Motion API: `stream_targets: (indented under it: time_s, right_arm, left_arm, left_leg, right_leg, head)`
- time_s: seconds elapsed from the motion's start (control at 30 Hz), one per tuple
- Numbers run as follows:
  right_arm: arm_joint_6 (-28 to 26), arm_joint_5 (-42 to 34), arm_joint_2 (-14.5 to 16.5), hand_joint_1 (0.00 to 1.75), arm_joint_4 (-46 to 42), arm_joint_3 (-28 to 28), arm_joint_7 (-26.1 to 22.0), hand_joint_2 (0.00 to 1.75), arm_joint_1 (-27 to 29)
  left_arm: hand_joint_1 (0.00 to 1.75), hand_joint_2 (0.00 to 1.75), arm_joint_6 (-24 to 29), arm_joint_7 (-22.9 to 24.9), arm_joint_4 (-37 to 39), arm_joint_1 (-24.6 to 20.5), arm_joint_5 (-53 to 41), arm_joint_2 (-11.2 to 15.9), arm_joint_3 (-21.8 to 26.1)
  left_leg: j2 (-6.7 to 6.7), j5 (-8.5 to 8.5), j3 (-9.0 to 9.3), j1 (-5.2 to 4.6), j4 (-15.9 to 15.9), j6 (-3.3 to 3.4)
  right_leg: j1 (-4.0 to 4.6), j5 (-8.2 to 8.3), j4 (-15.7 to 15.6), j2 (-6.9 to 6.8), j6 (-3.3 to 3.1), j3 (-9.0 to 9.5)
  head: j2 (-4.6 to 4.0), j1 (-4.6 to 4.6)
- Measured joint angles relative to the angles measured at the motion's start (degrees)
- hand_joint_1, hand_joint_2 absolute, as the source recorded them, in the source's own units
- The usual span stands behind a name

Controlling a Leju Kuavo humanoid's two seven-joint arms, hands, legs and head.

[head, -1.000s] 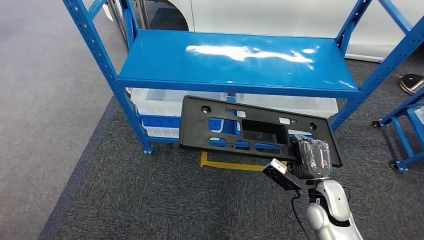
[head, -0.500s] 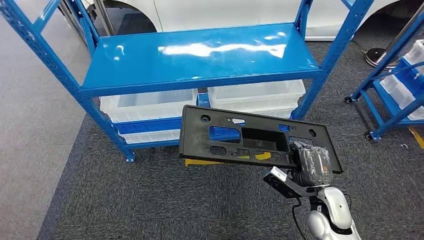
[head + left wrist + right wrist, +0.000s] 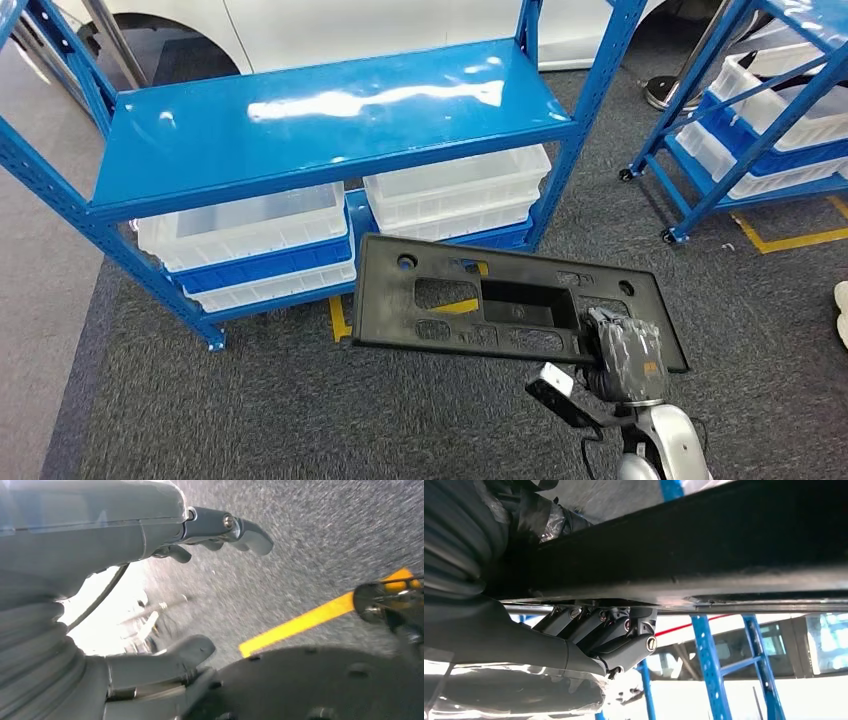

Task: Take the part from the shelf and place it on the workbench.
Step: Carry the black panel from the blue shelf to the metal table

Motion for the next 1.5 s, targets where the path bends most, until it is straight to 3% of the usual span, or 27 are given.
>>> stream_targets:
  time_s: [0.07,0.1,0.17,0.2,0.3,0.37,0.4,0.43,0.5,0.57,0.63,0.67,0.7,0.73,0.8,0.87,0.93,1.0,1.07,1.1,1.17,1.2,1.23,1.3,1.37,1.43,1.5]
  right_arm:
    - [-0.8,0.7,0.0,1.69,-1.1,-0.4,0.0,1.75,1.5]
    - [-1.2,1.1,0.0,1.69,-1.5,-0.6,0.1,1.75,2.4]
    - [-2.0,2.0,0.1,1.69,-2.0,-0.7,0.3,1.75,4.3]
    - [-2.2,2.3,0.2,1.69,-2.2,-0.7,0.3,1.75,5.2]
    - [-2.4,2.7,0.4,1.69,-3.0,-0.8,0.3,1.75,6.4]
    - [-2.8,2.8,0.7,1.69,-3.2,-0.8,0.4,1.75,6.5]
    - [-3.0,3.0,0.9,1.69,-3.3,-0.8,0.6,1.75,6.5]
    - [-3.1,3.2,1.1,1.69,-3.3,-0.8,0.8,1.75,6.6]
    - [-3.2,3.9,1.7,1.69,-3.6,-0.7,1.6,1.75,6.6]
    - [-3.1,4.5,2.3,1.69,-4.0,-0.3,2.7,1.75,6.4]
    - [-2.7,4.9,2.7,1.69,-4.2,0.5,3.9,1.75,5.7]
    - [-2.2,4.9,2.7,1.69,-4.2,1.0,4.5,1.75,5.1]
    - [-1.7,4.8,2.8,1.69,-4.2,1.6,5.0,1.75,4.3]
    - [-1.2,4.7,2.9,1.69,-4.2,2.2,5.4,1.75,3.4]
    - [-0.7,4.5,3.0,1.69,-4.2,2.9,6.0,1.75,1.7]
    - [-0.6,4.4,3.0,1.69,-4.3,3.2,6.2,1.75,0.6]
    - [-0.5,4.4,3.0,1.69,-4.3,3.4,6.3,1.75,0.2]
    - [-0.5,4.4,2.9,1.69,-4.3,3.6,6.3,1.75,0.0]
    - [-0.4,4.4,2.9,1.69,-4.2,3.7,6.3,1.75,-0.3]
    - [-0.4,4.4,2.9,1.69,-4.2,3.8,6.3,1.75,-0.4]
    - [-0.3,4.4,3.0,1.69,-4.1,3.8,6.3,1.75,-0.5]
    - [-0.2,4.4,3.0,1.69,-4.1,3.8,6.3,1.75,-0.5]
    - [-0.2,4.4,3.0,1.69,-4.1,3.8,6.3,1.75,-0.5]
    - [-0.2,4.4,3.0,1.69,-4.1,3.8,6.3,1.75,-0.6]
    - [-0.2,4.4,3.0,1.69,-4.1,3.8,6.4,1.75,-0.8]
    - [-0.2,4.4,3.0,1.69,-4.1,3.9,6.4,1.75,-0.8]
    - [-0.2,4.4,3.0,1.69,-4.2,3.9,6.4,1.75,-0.8]
  left_arm:
    - [0.00,1.75,0.0,0.5,0.0,0.3,-0.9,-0.1,-0.5]
    - [0.00,1.75,-0.1,0.8,0.0,0.4,-1.4,-0.1,-0.8]
    - [0.00,1.75,-0.1,1.1,0.0,0.5,-2.2,0.0,-1.4]
    - [0.00,1.75,-0.1,1.2,0.0,0.5,-2.4,0.0,-1.7]
    - [0.00,1.75,-0.1,1.1,0.0,0.4,-2.8,0.0,-2.3]
    - [0.00,1.75,0.2,0.4,0.0,0.3,-3.5,0.1,-2.7]
    - [0.00,1.75,0.5,-0.3,0.0,0.3,-4.0,0.2,-3.1]
    - [0.00,1.75,0.8,-1.1,0.0,0.2,-4.7,0.3,-3.5]
    - [0.00,1.75,1.3,-2.8,0.0,0.1,-5.7,0.8,-4.4]
    - [0.00,1.75,1.4,-3.0,0.0,0.1,-6.3,1.4,-4.9]
    - [0.00,1.75,1.3,-1.6,0.0,0.1,-6.8,1.9,-5.1]
    - [0.00,1.75,1.1,-0.9,0.0,0.2,-6.9,2.2,-5.1]
    - [0.00,1.75,1.0,-0.5,0.0,0.2,-7.0,2.5,-5.1]
    - [0.00,1.75,0.9,-0.3,0.0,0.2,-6.9,2.8,-5.1]
    - [0.00,1.75,0.9,-0.2,0.0,0.1,-6.9,3.1,-5.1]
    - [0.00,1.75,0.9,-0.1,0.0,0.0,-6.9,3.2,-5.1]
    - [0.00,1.75,0.9,-0.1,0.0,-0.1,-6.9,3.3,-5.2]
    - [0.00,1.75,0.9,0.0,0.0,-0.1,-6.9,3.3,-5.2]
    - [0.00,1.75,0.9,0.0,0.0,-0.1,-6.9,3.4,-5.3]
    - [0.00,1.75,0.9,0.0,0.0,0.0,-6.9,3.4,-5.3]
    - [0.00,1.75,0.9,0.0,0.0,0.0,-6.9,3.5,-5.3]
    - [0.00,1.75,0.9,0.0,0.0,0.0,-6.9,3.5,-5.3]
    - [0.00,1.75,0.9,0.0,0.0,0.0,-6.9,3.5,-5.3]
    - [0.00,1.75,0.9,0.0,0.0,-0.1,-6.9,3.4,-5.4]
    - [0.00,1.75,0.9,0.0,0.0,-0.1,-6.9,3.4,-5.4]
    - [0.00,1.75,0.9,0.0,0.0,-0.3,-6.9,3.4,-5.4]
    - [0.00,1.75,0.9,0.0,0.0,-0.4,-6.8,3.5,-5.4]
  left_leg:
    - [1.57,0.16,-0.04,-0.04,-0.2,0.32]
    - [2.39,0.14,-0.11,-0.10,-0.2,0.33]
    - [3.85,0.07,-0.18,-0.15,-0.1,0.26]
    - [4.58,0.01,-0.19,-0.15,-0.1,0.19]
    - [6.46,-0.30,-0.07,-0.43,0.1,-0.30]
    - [7.52,-0.47,0.12,-0.65,0.1,-0.84]
    - [8.02,-0.51,0.28,-0.67,0.1,-1.12]
    - [8.12,-0.72,0.35,-0.62,0.2,-1.45]
    - [6.07,-2.64,-0.37,-0.49,2.4,-2.04]
    - [3.15,-6.63,-3.06,-0.37,8.8,-2.39]
    - [2.30,-9.25,-5.99,-0.36,15.6,-2.53]
    - [2.20,-8.90,-6.39,-0.34,16.5,-2.55]
    - [2.01,-7.40,-5.74,-0.29,15.1,-2.52]
    - [1.43,-5.16,-4.19,-0.18,11.7,-2.44]
    - [-1.19,-2.14,-1.01,0.15,4.5,-2.27]
    - [-2.76,-1.74,0.09,0.25,1.8,-2.11]
    - [-1.70,-1.41,0.15,0.25,1.4,-1.63]
    - [-0.24,-0.89,0.23,0.43,0.8,-0.84]
    - [1.33,-0.65,0.18,0.37,0.5,-0.37]
    - [2.15,-0.65,0.12,0.25,0.5,-0.29]
    - [3.75,-0.75,0.06,0.07,0.6,-0.25]
    - [4.48,-0.81,0.09,0.01,0.6,-0.27]
    - [5.17,-0.90,0.19,-0.05,0.6,-0.33]
    - [6.37,-1.16,0.43,-0.29,0.6,-0.57]
    - [7.37,-1.34,0.59,-0.46,0.6,-0.97]
    - [8.32,-1.41,0.90,-0.54,0.3,-1.50]
    - [6.92,-2.58,0.84,-0.48,1.3,-2.05]
  right_leg:
    - [-0.15,-3.77,6.4,-2.97,0.41,-2.83]
    - [-0.31,-5.29,9.8,-3.67,0.63,-4.31]
    - [-0.53,-5.49,12.0,-4.28,0.86,-4.85]
    - [-0.55,-4.16,9.8,-4.60,0.85,-3.44]
    - [-0.01,-0.34,-1.2,-7.18,0.21,2.99]
    - [0.47,-0.20,-3.5,-7.69,-0.35,4.04]
    - [0.48,-0.01,-3.6,-7.08,-0.60,3.92]
    - [0.30,0.15,-3.7,-6.54,-0.87,3.93]
    - [-0.11,0.57,-4.1,-5.51,-1.52,3.95]
    - [-0.27,0.85,-4.3,-4.54,-1.98,3.83]
    - [-0.21,0.96,-4.1,-3.22,-2.15,3.59]
    - [-0.21,0.97,-3.9,-2.39,-2.16,3.47]
    - [-0.24,0.96,-3.6,-1.50,-2.14,3.35]
    - [-0.27,0.90,-3.3,-0.64,-2.05,3.24]
    - [-0.26,0.71,-2.5,0.79,-1.68,2.84]
    - [-0.26,0.81,-2.1,1.92,-0.99,2.24]
    - [-0.43,1.16,-2.2,3.00,-0.20,1.79]
    - [-0.34,0.14,-0.8,1.34,0.37,0.93]
    - [-0.20,-3.18,4.7,-2.34,0.85,-1.71]
    - [-0.28,-4.94,8.5,-3.49,1.08,-3.45]
    - [-0.46,-6.09,13.0,-4.25,1.31,-5.39]
    - [-0.49,-5.11,12.1,-4.43,1.26,-4.82]
    - [-0.43,-3.30,9.0,-4.82,1.07,-3.06]
    - [0.13,-0.39,0.9,-7.20,0.22,1.29]
    - [0.89,0.34,-3.0,-8.63,-0.61,3.19]
    - [1.06,0.54,-3.4,-7.53,-1.17,3.20]
    - [0.61,1.07,-4.3,-6.36,-1.77,3.62]
  head:
    - [0.00,0.11]
    - [0.00,0.10]
    - [0.00,0.11]
    - [0.00,0.11]
    - [0.00,0.09]
    - [0.00,0.06]
    - [0.00,0.06]
    - [0.00,0.05]
    - [0.00,0.04]
    - [0.00,0.01]
    - [0.00,0.00]
    - [0.00,0.00]
    - [0.00,0.00]
    - [0.00,0.00]
    - [0.00,0.01]
    - [0.00,0.03]
    - [0.00,0.02]
    - [0.00,0.16]
    - [0.00,0.34]
    - [0.00,0.37]
    - [0.00,0.37]
    - [0.00,0.37]
    - [0.00,0.37]
    - [0.00,0.36]
    - [0.00,0.36]
    - [0.00,0.36]
    - [0.00,0.31]
